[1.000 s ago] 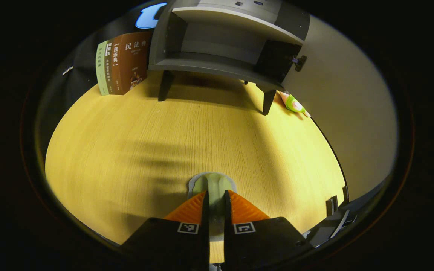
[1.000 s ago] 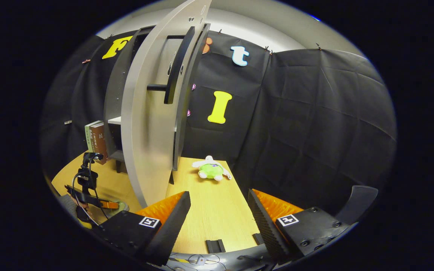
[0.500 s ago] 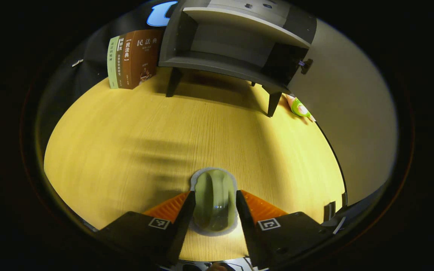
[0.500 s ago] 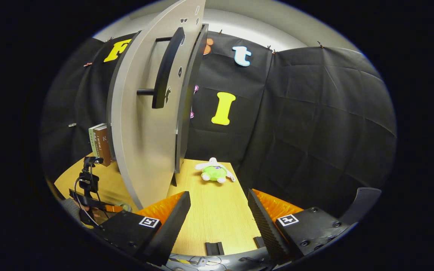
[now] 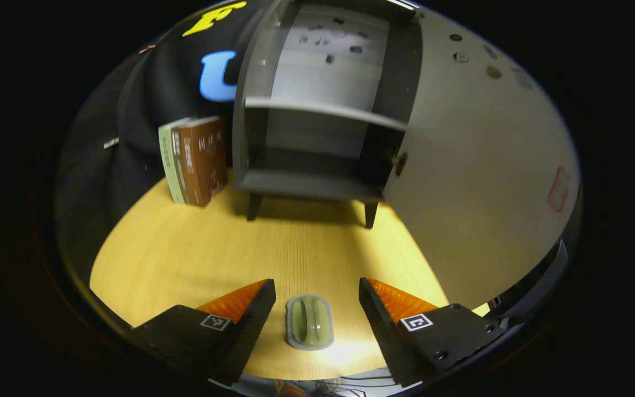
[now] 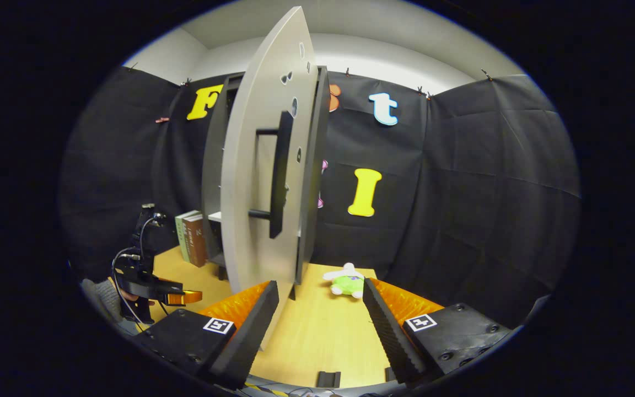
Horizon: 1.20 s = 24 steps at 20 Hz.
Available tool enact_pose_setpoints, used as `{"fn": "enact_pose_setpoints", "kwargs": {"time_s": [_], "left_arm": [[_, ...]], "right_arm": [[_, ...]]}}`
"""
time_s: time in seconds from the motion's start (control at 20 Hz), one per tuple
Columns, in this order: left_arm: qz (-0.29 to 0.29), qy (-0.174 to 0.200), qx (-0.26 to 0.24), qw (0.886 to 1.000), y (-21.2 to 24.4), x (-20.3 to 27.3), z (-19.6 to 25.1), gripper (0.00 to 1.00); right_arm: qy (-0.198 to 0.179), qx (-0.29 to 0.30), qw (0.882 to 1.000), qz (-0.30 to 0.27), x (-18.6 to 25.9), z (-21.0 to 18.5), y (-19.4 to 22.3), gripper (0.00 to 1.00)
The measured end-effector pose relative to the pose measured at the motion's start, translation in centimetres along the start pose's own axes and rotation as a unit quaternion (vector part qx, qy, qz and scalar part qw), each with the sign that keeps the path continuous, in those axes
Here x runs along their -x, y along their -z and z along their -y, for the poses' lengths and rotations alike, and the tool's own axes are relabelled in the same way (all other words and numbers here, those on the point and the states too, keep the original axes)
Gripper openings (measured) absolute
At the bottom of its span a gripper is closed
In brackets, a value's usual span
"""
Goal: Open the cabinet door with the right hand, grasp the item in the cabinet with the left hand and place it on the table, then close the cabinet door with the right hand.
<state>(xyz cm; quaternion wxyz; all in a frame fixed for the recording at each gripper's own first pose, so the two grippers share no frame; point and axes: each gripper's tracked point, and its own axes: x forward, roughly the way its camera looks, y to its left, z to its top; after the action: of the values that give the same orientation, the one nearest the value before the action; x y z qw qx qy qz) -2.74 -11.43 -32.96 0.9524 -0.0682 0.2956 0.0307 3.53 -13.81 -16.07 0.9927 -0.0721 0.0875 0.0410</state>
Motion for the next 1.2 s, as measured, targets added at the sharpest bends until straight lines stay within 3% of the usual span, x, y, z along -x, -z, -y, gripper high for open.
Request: {"fn": "enact_pose_setpoints", "kwargs": {"time_s": [0.15,0.25,0.3,0.35,0.5,0.55,0.65,0.8,1.0,1.2], "left_arm": [[0.102,0.018,-0.013,0.995,-7.3,5.5,0.1,0.96],[0.162,0.023,-0.018,0.986,-10.8,9.4,0.1,0.98],[0.19,0.026,-0.019,0.981,-12.2,11.4,0.0,0.92],[0.213,0.027,-0.021,0.976,-13.4,13.7,-0.1,0.95],[0.255,0.003,-0.033,0.966,-15.6,19.0,-1.2,0.95],[0.26,-0.004,-0.04,0.965,-15.9,20.1,-1.6,0.98],[0.271,-0.022,-0.052,0.961,-16.3,21.7,-2.6,0.92],[0.272,-0.029,-0.055,0.96,-16.3,23.0,-3.5,0.92],[0.273,-0.011,-0.043,0.961,-17.2,22.2,-6.0,0.92],[0.269,0.013,-0.061,0.961,-18.5,20.9,-9.7,0.92]], "right_arm": [[-0.032,-0.007,0.999,0.042,-0.3,-1.0,-2.9,0.94],[-0.051,-0.014,0.997,0.056,-1.0,-2.0,-3.6,0.97],[-0.056,-0.016,0.996,0.062,-1.3,-2.1,-4.1,0.97],[-0.06,-0.017,0.996,0.07,-1.5,-2.2,-4.7,0.97],[-0.078,-0.032,0.992,0.092,-2.0,-2.4,-6.0,0.97],[-0.086,-0.038,0.991,0.098,-2.3,-2.6,-6.4,0.97],[-0.103,-0.049,0.989,0.096,-2.6,-2.9,-6.3,0.95],[-0.117,-0.045,0.988,0.091,-2.8,-4.0,-6.5,0.95],[-0.115,-0.007,0.989,0.094,-3.5,-8.2,-7.1,0.95],[-0.101,0.011,0.99,0.093,-6.0,-13.6,-7.5,0.94]]}}
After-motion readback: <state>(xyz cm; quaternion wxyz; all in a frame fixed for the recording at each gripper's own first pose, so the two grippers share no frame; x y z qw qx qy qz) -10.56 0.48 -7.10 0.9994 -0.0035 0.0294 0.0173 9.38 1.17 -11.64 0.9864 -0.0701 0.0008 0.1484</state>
